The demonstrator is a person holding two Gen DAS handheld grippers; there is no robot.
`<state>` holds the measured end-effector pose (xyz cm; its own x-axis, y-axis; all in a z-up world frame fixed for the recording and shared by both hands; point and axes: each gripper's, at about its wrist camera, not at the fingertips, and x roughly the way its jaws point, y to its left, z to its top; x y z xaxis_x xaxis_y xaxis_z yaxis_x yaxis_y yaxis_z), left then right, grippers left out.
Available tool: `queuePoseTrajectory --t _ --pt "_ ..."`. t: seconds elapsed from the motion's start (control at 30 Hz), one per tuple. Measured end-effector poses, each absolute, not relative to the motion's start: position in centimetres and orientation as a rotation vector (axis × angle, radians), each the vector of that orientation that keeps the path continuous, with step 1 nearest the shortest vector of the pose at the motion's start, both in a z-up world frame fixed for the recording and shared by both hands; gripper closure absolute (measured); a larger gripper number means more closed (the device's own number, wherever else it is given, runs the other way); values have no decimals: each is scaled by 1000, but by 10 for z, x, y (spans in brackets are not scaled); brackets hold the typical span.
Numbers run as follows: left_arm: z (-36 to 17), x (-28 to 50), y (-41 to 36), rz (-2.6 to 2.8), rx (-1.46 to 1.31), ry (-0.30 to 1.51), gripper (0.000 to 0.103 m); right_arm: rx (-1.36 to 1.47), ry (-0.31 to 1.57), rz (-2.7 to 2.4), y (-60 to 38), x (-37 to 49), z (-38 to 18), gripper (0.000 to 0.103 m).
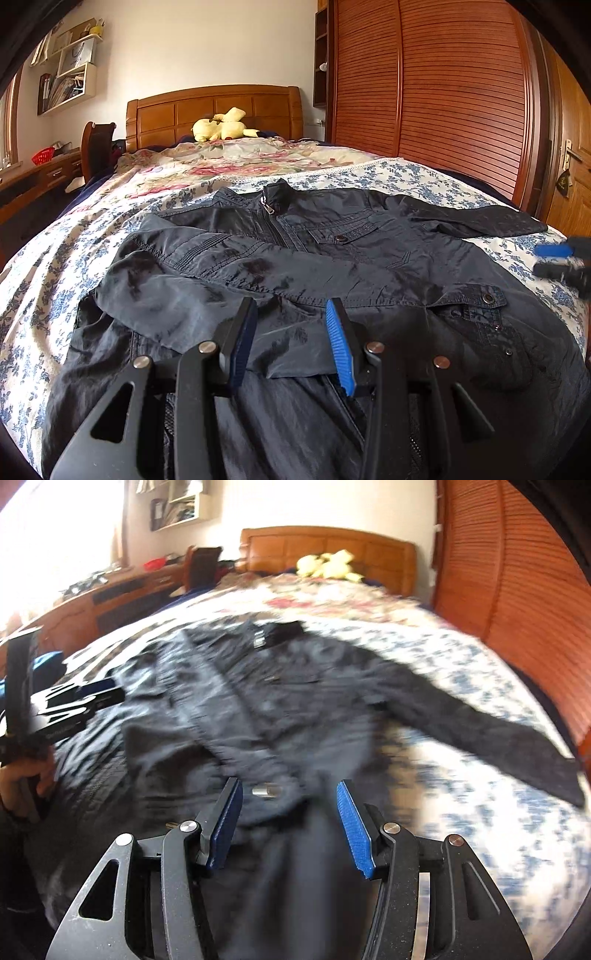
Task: Fold large clothes
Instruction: 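Grasp the other jacket sleeve cuff with the right tool and lift it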
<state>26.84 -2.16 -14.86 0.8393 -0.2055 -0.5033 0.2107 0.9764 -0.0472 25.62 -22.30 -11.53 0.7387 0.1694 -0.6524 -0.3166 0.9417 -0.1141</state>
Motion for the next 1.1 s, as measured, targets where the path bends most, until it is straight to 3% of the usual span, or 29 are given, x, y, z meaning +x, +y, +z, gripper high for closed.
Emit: queuePoseTrajectory --t 0.5,1.1 --pt "-149 268 -22 -221 13 522 66 -226 681 -73 -376 280 -61 40" --pt "-149 265 -23 -229 23 512 66 -51 833 -401 -521 355 -74 37"
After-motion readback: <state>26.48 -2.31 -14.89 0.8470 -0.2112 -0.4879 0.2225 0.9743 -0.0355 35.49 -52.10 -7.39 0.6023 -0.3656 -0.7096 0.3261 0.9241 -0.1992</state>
